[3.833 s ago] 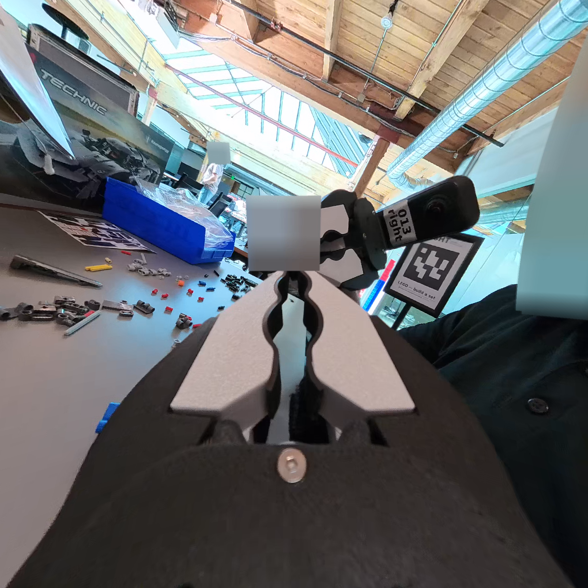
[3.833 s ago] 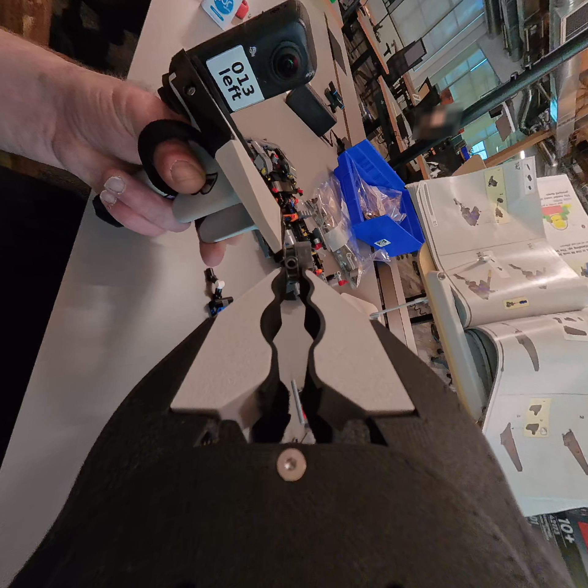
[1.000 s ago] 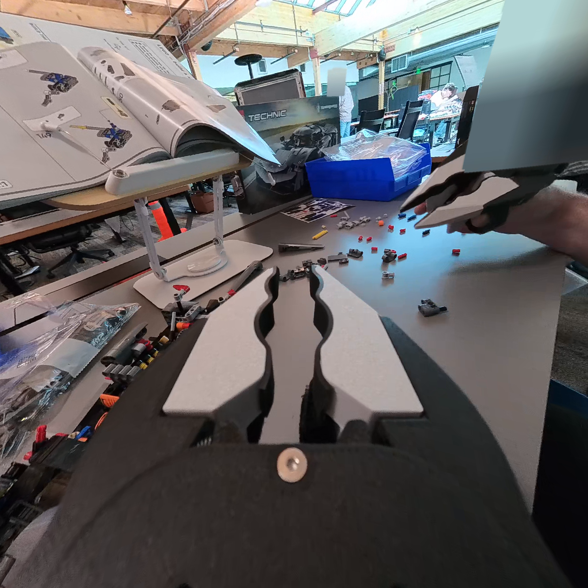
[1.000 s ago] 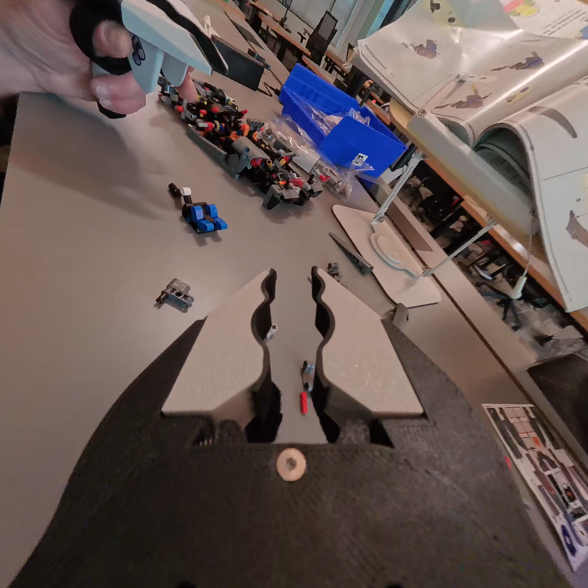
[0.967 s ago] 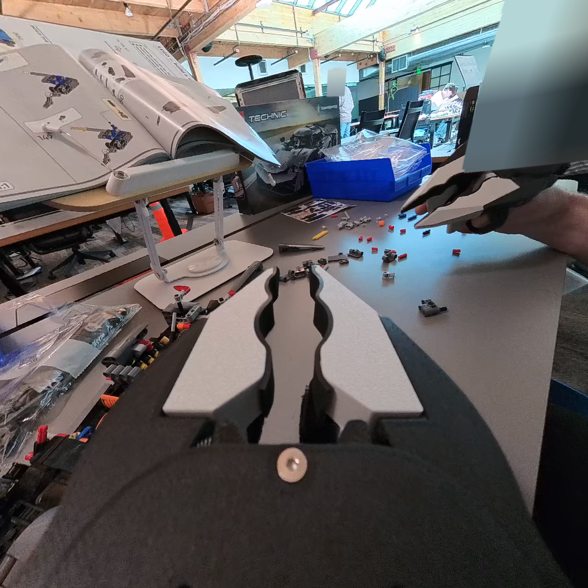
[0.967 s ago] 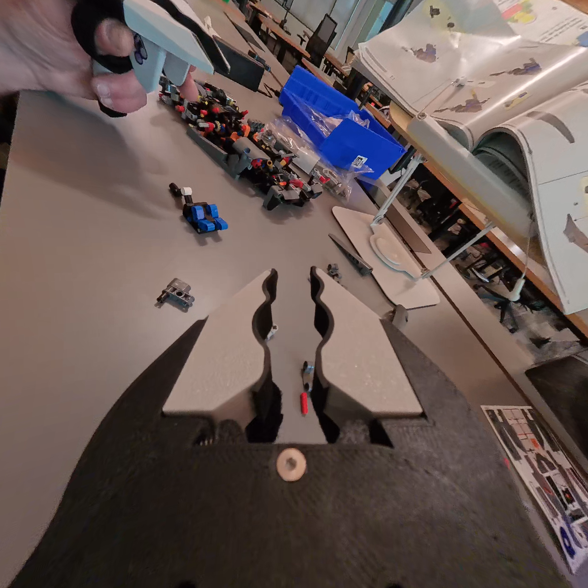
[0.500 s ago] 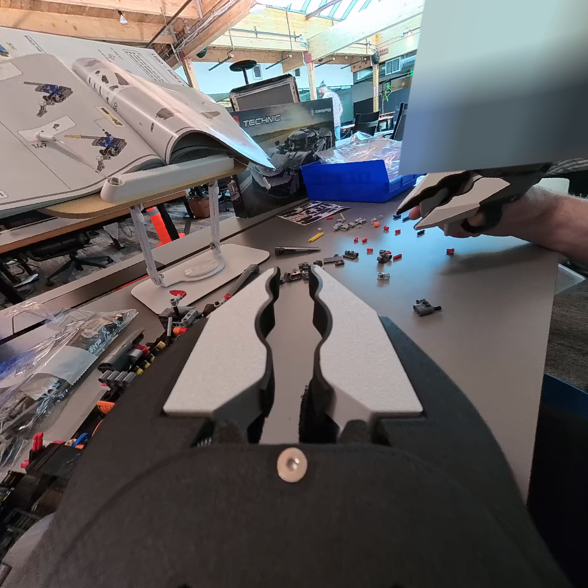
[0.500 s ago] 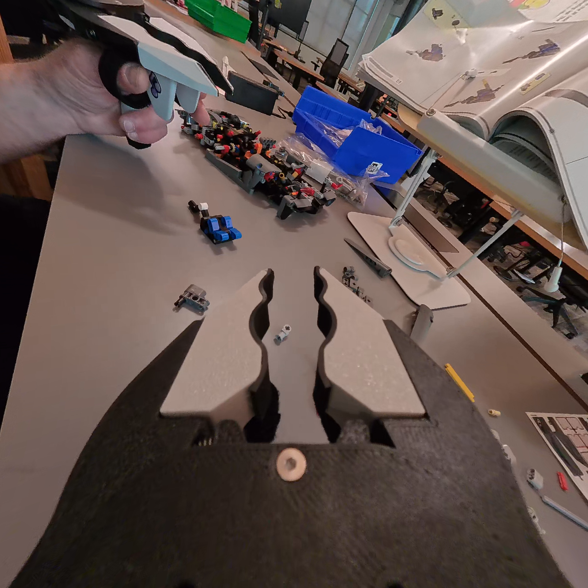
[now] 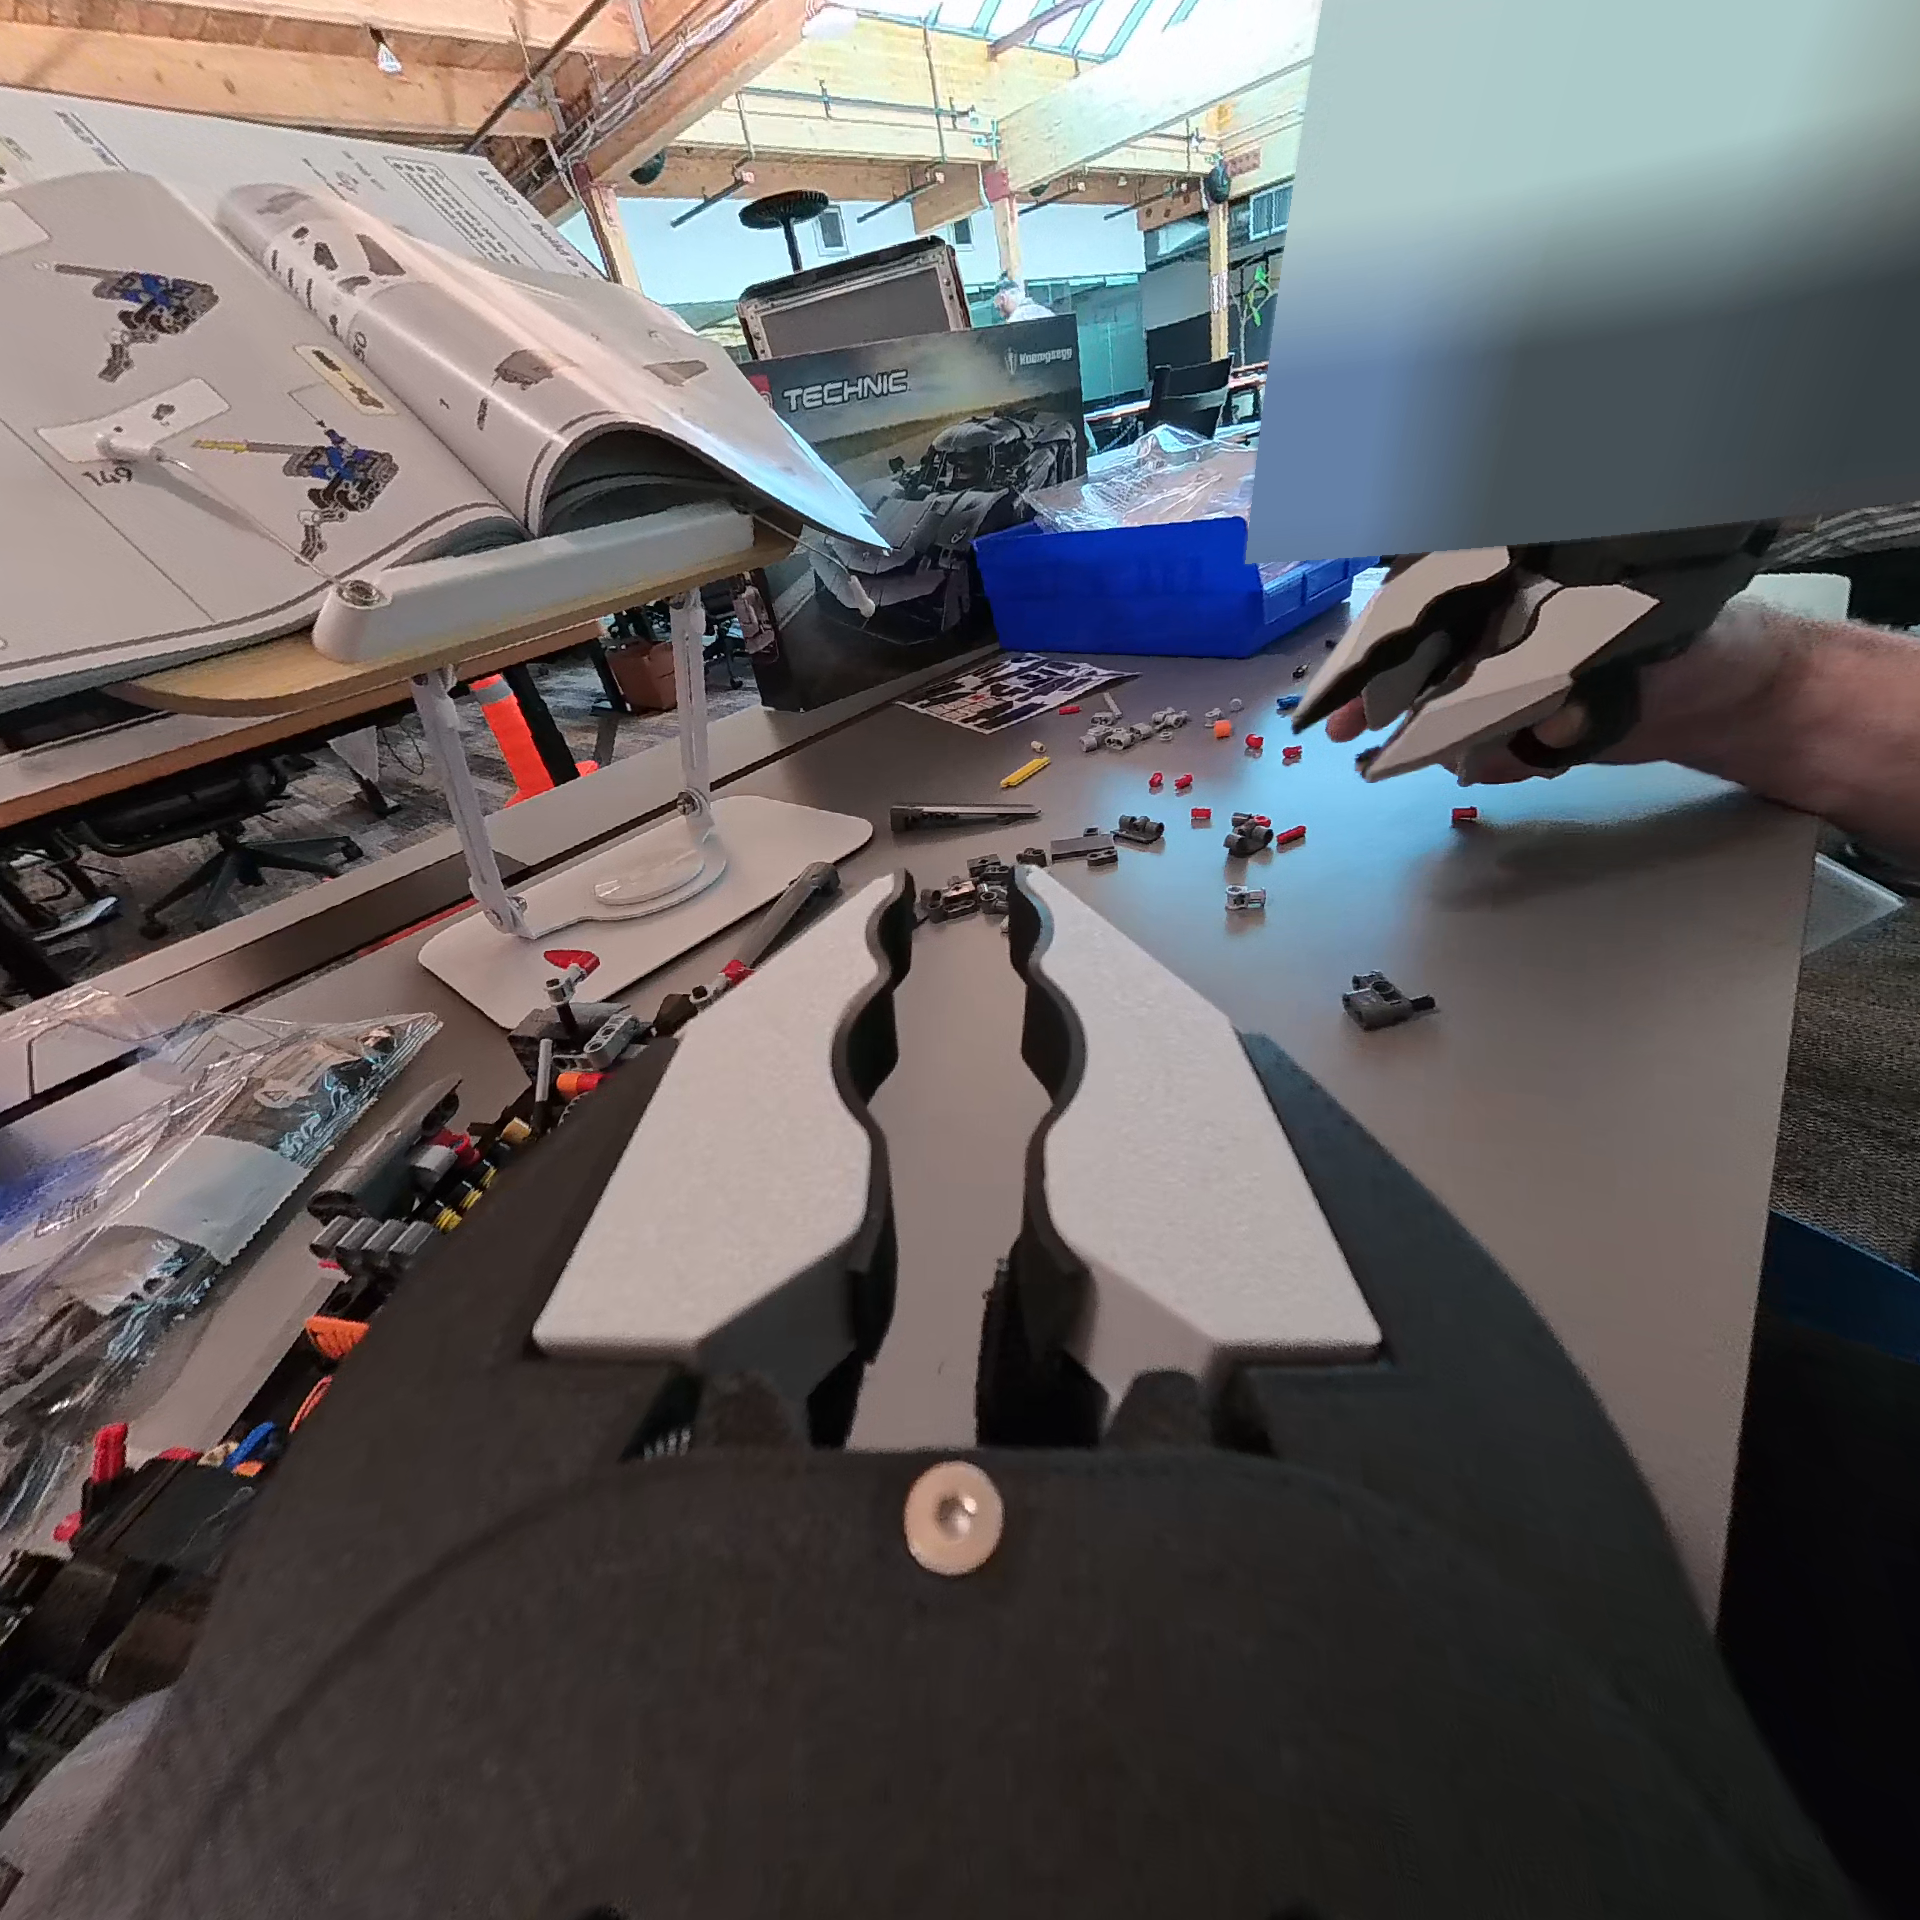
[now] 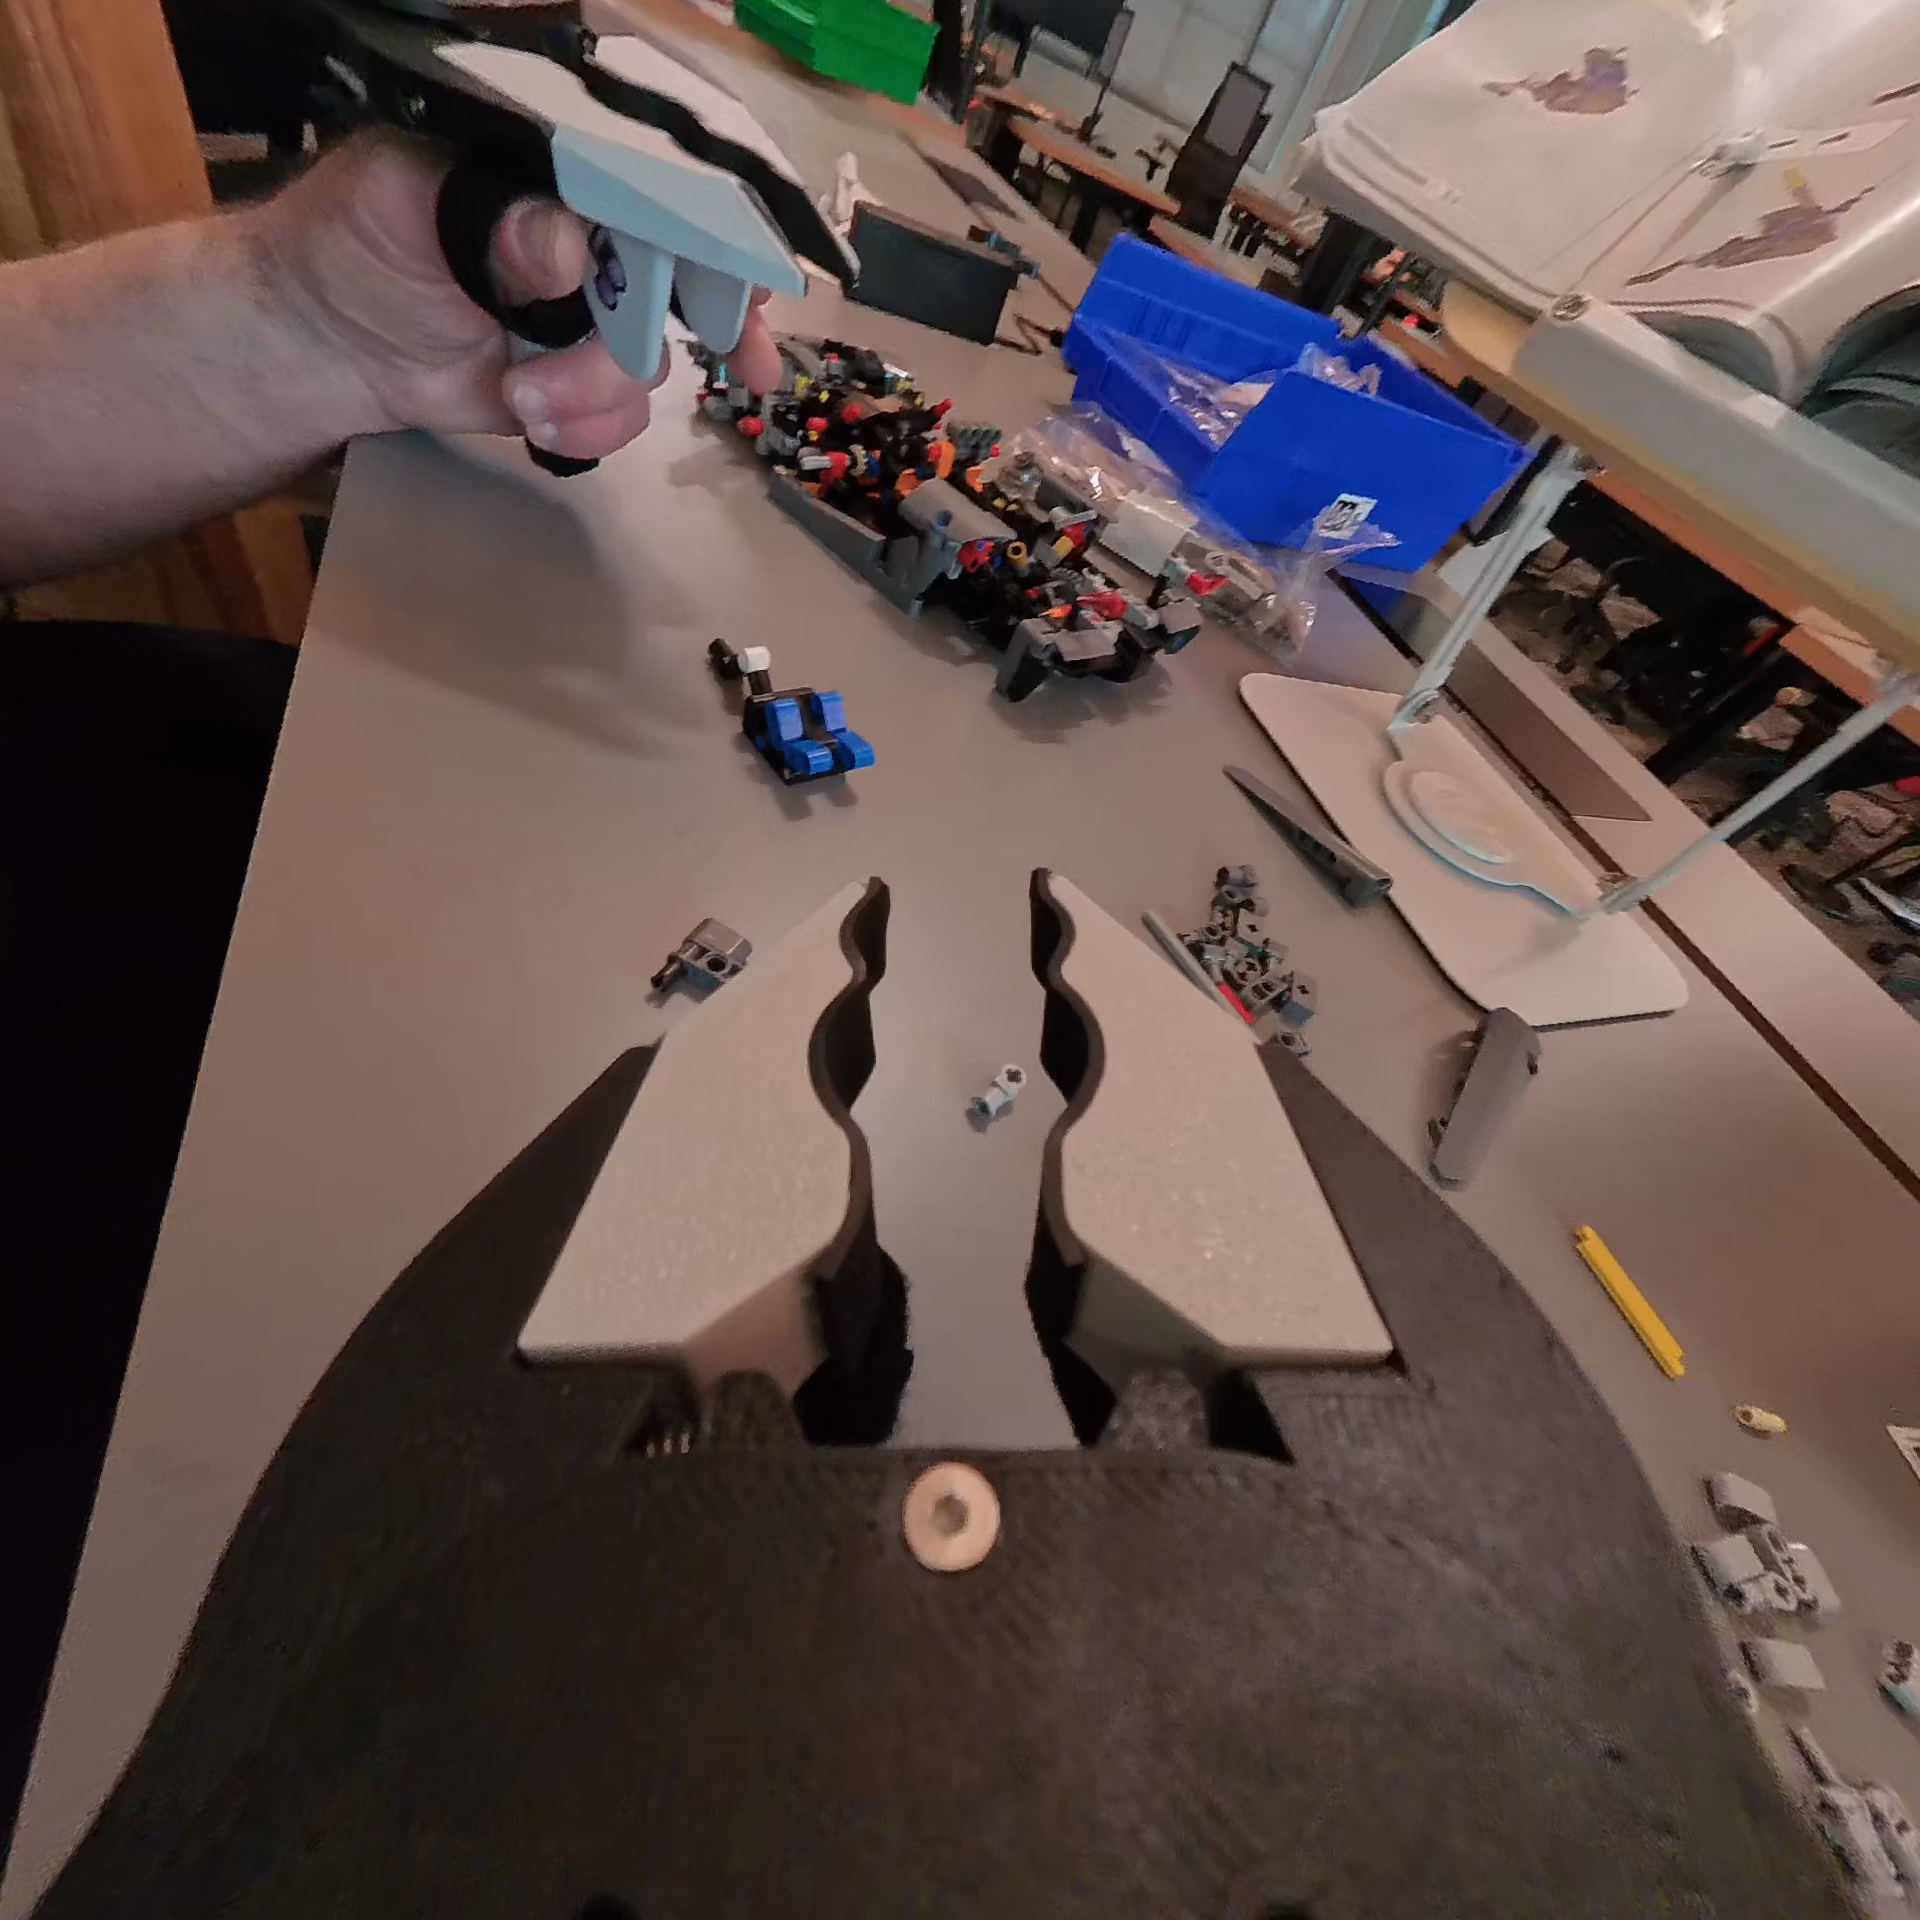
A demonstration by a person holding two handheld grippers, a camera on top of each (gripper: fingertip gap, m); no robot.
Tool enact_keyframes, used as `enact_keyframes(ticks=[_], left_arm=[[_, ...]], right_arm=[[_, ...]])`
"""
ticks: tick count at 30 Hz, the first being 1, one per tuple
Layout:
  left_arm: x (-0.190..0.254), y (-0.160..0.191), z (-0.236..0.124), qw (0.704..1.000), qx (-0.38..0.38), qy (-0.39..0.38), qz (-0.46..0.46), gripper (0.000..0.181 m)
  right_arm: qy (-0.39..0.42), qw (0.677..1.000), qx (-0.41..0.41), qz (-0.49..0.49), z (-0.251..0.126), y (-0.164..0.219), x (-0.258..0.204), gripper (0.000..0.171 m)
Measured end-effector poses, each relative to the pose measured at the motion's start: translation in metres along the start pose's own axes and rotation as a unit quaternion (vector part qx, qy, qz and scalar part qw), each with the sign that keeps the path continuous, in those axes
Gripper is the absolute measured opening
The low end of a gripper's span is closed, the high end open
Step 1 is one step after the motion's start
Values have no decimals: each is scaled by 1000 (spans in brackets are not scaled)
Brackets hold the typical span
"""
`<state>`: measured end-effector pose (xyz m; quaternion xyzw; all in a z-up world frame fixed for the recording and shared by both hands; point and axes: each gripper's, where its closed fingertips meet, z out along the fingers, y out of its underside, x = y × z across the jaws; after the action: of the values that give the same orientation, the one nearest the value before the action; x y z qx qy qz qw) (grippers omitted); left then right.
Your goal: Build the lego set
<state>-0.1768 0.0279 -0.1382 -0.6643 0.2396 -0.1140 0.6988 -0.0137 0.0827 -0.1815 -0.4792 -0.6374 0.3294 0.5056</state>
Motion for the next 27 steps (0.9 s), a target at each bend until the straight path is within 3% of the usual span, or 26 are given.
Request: enact_keyframes(ticks=[6,14,27], left_arm=[[-1,0,0,1000,-1,0,-4,15],[-1,0,-1,1000,1,1,-6,16],[5,4,2,1000,-11,15,1,17]], right_arm=[[-82,994,-67,-23,10,1,-23,26],[-219,955,-187,-72,28,19,-56,26],[-298,915,-255,-90,33,45,-59,18]])
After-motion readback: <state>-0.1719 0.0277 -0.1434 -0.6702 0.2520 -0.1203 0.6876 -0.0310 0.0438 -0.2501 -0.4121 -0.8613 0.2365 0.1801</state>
